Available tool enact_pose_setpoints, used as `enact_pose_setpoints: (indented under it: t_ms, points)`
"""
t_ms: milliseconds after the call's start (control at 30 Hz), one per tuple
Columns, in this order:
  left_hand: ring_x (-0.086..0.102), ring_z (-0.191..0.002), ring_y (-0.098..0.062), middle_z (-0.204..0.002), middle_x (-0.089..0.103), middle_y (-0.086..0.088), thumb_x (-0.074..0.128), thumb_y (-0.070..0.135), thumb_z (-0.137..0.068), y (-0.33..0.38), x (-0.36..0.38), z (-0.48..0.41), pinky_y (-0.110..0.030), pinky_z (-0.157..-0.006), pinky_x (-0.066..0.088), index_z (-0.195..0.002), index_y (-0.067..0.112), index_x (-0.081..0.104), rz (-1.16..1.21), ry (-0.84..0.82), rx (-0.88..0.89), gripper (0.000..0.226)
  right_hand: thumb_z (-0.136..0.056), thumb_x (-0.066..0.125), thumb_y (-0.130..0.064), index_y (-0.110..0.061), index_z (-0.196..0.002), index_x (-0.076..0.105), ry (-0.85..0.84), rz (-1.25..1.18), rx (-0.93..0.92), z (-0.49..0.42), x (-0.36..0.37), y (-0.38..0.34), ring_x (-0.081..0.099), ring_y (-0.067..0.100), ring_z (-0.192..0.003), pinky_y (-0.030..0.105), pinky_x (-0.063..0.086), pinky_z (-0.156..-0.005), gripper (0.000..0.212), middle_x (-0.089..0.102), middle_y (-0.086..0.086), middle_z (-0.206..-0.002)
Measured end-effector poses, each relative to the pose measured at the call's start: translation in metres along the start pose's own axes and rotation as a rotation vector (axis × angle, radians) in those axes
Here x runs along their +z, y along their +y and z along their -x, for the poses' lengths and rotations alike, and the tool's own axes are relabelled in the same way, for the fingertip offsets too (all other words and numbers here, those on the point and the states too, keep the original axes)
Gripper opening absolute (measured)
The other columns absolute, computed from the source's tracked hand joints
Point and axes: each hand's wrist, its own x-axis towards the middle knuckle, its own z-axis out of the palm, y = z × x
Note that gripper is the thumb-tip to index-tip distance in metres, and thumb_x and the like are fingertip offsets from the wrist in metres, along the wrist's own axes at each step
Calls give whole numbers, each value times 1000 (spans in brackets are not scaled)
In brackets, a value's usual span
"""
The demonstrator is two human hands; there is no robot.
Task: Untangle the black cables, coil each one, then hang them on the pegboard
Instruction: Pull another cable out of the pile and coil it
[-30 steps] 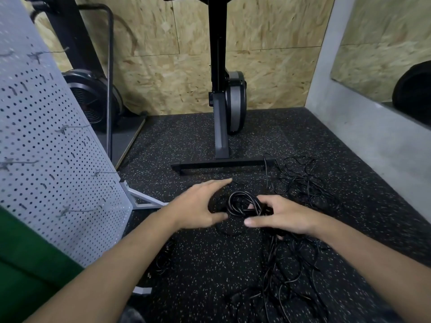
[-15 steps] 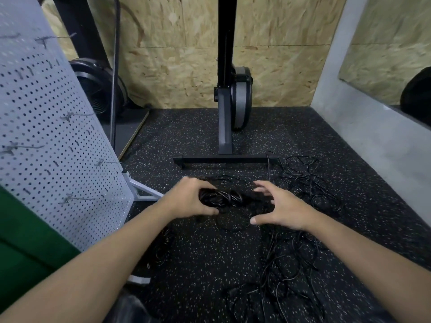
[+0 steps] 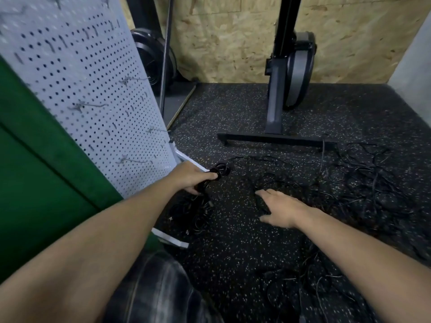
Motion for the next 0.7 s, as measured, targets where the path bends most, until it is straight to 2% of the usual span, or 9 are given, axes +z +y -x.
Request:
enact_pose_setpoints:
  t_ms: [67,133,167,233,300,400,533,600,700]
  points:
    - [76,-61,-13,-86,70,8,79,61,-83,-13,1,-10,-23,-64,58,-97,13,72,-56,26,-3,50,-104,61,-38,-24,-167,9,-9,-12,-23,-16,10,-6,24,27,-156,42,29,-123,83,15,4,-172]
    - [76,-62,-17,-82,74,-3,81,65,-78,-32,10,-25,-34,-71,62,-95,3,73,-92,57,-12,65,-105,59,-37,-24,-166,9,-9,-21,-44,-30,23,-7,22,26,-156,42,29,-123,80,15,4,-172]
    - [74,-63,-20,-81,75,-7,81,65,-77,-43,16,-33,-33,-72,61,-91,1,73,-115,75,-12,67,-105,58,-37,-24,-166,10,-11,-32,-46,-38,29,-5,23,26,-156,42,29,-124,79,16,4,-172]
    - [70,-65,-21,-77,74,-6,81,64,-79,-67,29,-50,-31,-69,56,-85,4,73,-147,108,-35,61,-105,58,-37,-24,-166,13,-26,-60,-38,-54,41,-1,25,25,-155,42,32,-122,76,19,4,-170]
    - [71,-71,-21,-78,73,-3,79,65,-81,-90,43,-64,-33,-72,59,-86,11,73,-166,150,-82,54,-105,58,-37,-23,-165,17,-31,-83,-39,-68,54,5,31,24,-152,40,36,-119,74,25,2,-167]
    - [71,-75,-23,-81,71,-2,72,77,-76,-124,63,-88,-39,-74,63,-94,16,70,-211,232,-134,63,-105,56,-37,-23,-164,20,-42,-102,-32,-87,74,12,32,22,-151,40,37,-119,70,27,-1,-165]
    - [70,-87,-26,-96,72,-4,68,76,-82,-154,92,-106,-40,-77,61,-107,16,66,-252,258,-156,65,-107,54,-36,-22,-163,21,-86,-98,-24,-103,99,15,29,23,-153,36,33,-120,67,25,1,-167]
    - [69,-105,-29,-119,70,-9,64,77,-85,-162,106,-108,-44,-87,60,-129,16,63,-271,215,-159,75,-107,54,-36,-22,-163,22,-100,-96,-27,-106,107,15,28,24,-153,36,32,-121,66,26,3,-166]
    - [55,-132,-32,-148,52,-11,56,78,-89,-167,119,-112,-51,-101,53,-150,15,51,-349,181,-168,88,-107,55,-36,-22,-162,23,-117,-105,-13,-109,111,15,32,24,-151,37,35,-119,65,28,3,-165]
